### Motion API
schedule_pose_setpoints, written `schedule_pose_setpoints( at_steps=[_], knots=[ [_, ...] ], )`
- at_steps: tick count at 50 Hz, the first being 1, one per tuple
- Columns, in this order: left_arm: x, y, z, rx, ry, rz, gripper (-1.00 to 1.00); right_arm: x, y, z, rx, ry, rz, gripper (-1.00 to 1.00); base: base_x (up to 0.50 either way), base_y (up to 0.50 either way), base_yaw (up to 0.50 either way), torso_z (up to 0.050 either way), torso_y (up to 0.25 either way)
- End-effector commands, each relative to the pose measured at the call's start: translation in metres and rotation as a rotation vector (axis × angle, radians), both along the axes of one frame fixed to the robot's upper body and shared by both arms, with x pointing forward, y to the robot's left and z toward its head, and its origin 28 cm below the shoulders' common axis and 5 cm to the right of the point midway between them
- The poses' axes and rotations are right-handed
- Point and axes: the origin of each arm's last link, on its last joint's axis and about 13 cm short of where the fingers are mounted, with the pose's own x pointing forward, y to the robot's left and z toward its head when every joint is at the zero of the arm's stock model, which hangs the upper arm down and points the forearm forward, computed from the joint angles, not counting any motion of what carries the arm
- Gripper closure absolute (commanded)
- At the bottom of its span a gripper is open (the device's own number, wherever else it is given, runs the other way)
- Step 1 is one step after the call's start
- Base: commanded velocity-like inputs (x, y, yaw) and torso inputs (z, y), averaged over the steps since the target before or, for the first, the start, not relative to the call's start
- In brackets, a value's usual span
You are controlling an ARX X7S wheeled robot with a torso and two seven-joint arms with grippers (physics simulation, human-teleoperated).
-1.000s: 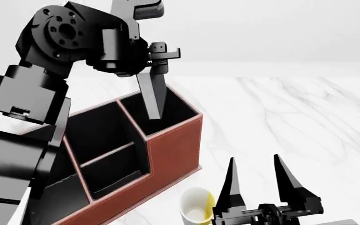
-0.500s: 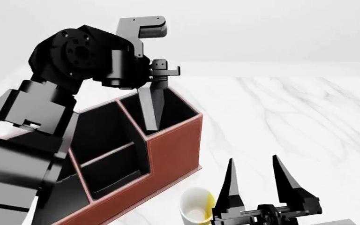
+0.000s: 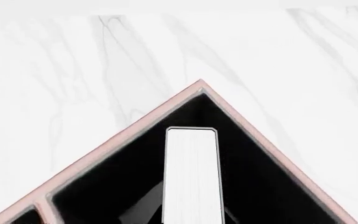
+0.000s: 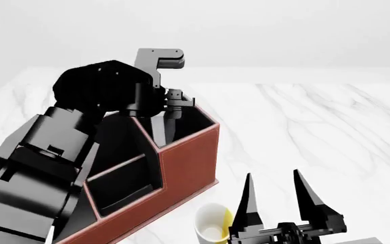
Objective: Pick up the book and place it in the right compartment of the caddy.
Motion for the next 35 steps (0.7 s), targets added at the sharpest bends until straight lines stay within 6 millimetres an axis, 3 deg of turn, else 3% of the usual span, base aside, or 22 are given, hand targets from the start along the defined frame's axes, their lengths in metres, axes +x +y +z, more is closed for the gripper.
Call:
schedule_pose_setpoints(
  at_steps=[1, 9, 10, 21, 35],
  knots=[
    [0.003, -0.007, -0.010, -0.005, -0.026, -0.010, 1.00, 0.002, -0.001, 0.001, -0.013, -0.014, -0.005, -1.00, 0.00, 0.00, 0.00, 0.000, 0.010],
    [0.003, -0.009, -0.016, -0.008, -0.022, -0.031, 1.00, 0.002, 0.000, 0.001, -0.015, -0.013, -0.003, -1.00, 0.00, 0.00, 0.00, 0.001, 0.001],
    [0.003, -0.009, -0.016, -0.010, -0.020, -0.033, -1.00, 0.002, 0.000, 0.001, -0.015, -0.013, -0.003, -1.00, 0.00, 0.00, 0.00, 0.000, 0.000],
    [0.002, -0.008, 0.007, -0.079, -0.060, -0.042, -1.00, 0.003, -0.001, 0.001, -0.016, -0.012, -0.005, -1.00, 0.00, 0.00, 0.00, 0.000, 0.000],
    [-0.013, 0.012, 0.087, -0.092, -0.261, -0.007, -1.00, 0.002, 0.000, -0.002, -0.039, 0.002, 0.002, -1.00, 0.00, 0.00, 0.00, 0.000, 0.000]
  ],
)
